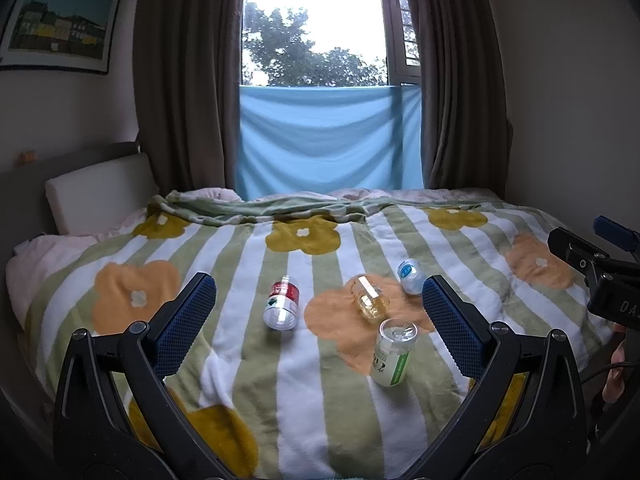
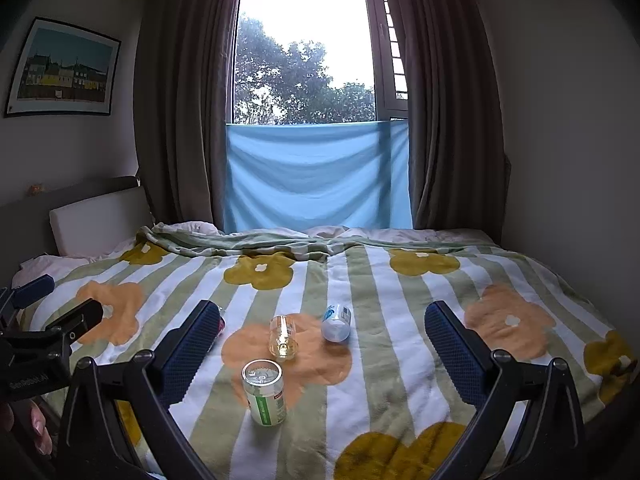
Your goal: Flip cup upside down
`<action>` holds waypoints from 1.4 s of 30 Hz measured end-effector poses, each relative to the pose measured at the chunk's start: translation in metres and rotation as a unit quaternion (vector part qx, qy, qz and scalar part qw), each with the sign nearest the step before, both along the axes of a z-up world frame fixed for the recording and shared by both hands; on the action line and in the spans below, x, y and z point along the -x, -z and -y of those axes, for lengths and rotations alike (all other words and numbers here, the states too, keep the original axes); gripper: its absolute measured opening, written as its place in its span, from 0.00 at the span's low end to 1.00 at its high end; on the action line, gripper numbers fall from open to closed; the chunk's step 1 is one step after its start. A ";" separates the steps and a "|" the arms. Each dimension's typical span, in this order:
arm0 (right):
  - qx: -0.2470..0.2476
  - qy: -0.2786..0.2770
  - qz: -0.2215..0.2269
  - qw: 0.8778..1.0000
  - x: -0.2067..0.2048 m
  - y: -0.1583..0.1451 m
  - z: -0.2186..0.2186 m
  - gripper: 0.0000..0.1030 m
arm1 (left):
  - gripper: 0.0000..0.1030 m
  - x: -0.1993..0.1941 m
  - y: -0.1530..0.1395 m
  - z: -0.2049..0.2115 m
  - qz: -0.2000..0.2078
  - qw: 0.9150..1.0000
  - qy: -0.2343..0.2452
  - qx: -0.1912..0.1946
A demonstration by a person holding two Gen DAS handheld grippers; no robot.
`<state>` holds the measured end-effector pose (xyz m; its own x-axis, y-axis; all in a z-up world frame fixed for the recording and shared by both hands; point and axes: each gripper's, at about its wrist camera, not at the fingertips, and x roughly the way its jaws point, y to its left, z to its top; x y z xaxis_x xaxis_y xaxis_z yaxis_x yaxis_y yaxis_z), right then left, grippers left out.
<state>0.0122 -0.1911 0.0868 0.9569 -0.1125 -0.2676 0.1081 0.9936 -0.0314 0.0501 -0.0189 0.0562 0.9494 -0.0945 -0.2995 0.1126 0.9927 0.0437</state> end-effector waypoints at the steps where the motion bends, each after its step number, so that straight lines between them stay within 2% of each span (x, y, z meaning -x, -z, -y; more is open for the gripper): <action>1: 0.001 0.000 0.000 1.000 0.000 0.000 -0.001 1.00 | 1.00 0.000 0.000 0.000 0.000 1.000 -0.001 0.000; 11: -0.001 0.001 0.004 1.000 -0.001 -0.002 0.004 1.00 | 1.00 -0.003 0.000 -0.003 -0.003 1.000 -0.008 -0.002; 42: -0.001 0.000 0.006 1.000 -0.003 -0.004 0.007 1.00 | 1.00 0.004 -0.002 0.002 0.021 0.999 -0.028 -0.006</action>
